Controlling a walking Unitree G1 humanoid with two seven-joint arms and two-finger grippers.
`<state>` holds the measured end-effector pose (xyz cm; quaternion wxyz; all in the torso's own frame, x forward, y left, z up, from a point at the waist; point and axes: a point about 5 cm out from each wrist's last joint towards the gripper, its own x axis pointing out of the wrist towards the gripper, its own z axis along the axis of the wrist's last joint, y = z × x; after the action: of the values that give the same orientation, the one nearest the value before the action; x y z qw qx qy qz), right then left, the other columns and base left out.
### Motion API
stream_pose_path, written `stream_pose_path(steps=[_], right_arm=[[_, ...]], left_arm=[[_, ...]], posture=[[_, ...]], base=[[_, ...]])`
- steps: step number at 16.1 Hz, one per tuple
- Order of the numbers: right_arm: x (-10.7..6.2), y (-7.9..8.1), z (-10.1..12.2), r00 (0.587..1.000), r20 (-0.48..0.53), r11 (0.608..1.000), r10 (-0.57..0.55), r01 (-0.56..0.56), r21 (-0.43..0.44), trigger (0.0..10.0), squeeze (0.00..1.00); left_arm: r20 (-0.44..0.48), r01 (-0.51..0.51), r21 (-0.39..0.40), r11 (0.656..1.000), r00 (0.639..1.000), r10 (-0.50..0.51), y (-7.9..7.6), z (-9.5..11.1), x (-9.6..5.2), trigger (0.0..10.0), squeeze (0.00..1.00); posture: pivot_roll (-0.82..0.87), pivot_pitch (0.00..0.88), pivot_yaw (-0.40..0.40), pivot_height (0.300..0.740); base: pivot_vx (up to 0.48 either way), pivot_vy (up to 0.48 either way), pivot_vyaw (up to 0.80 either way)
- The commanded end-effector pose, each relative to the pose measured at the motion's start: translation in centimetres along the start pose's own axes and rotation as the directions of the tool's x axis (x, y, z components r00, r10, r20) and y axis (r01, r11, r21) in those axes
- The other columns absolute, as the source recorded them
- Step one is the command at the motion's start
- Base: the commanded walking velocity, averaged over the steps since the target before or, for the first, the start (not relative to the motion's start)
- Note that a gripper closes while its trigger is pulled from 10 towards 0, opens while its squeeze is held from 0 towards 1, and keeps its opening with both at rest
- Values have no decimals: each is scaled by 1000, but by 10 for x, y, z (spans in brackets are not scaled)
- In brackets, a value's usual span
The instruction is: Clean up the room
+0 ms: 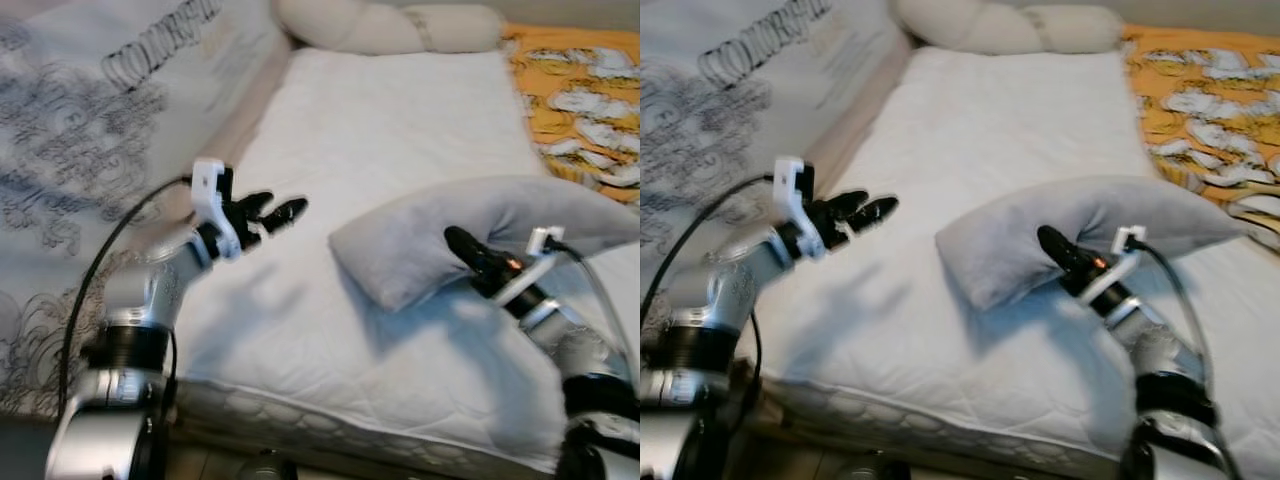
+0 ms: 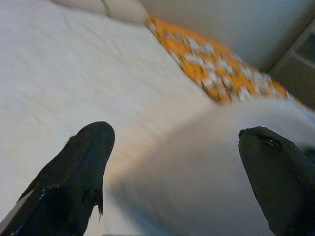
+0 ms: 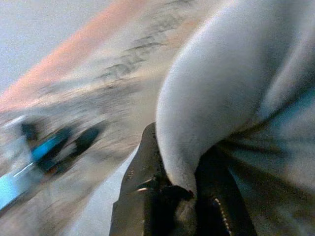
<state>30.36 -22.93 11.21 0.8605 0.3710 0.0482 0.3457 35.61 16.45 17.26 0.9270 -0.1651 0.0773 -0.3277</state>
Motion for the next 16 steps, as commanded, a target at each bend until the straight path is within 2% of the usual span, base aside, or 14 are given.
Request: stream_pose_path(steps=[1, 2, 4, 16], right_arm=[[10, 30, 24, 973, 3, 971, 231, -230, -70, 0, 0], [9, 39, 30, 959, -2, 956, 285, -284, -78, 0, 0], [8, 44, 34, 948, -3, 944, 319, -318, -82, 0, 0], [8, 44, 34, 948, -3, 944, 319, -318, -82, 0, 0]], left_arm=[[80, 2, -6, 1000, 997, -2, 4, 22, 2, 10000, 1000], [99, -4, -34, 999, 995, 8, 8, 27, 3, 10000, 1000], [108, -12, -58, 998, 994, 18, 11, 29, 4, 10000, 1000], [108, -12, -58, 998, 994, 18, 11, 29, 4, 10000, 1000]], posture=[[17, 0, 79, 740], [17, 0, 79, 740], [16, 0, 81, 740], [16, 0, 81, 740]], base=[[0, 0, 0], [0, 0, 0], [0, 0, 0], [0, 0, 0]])
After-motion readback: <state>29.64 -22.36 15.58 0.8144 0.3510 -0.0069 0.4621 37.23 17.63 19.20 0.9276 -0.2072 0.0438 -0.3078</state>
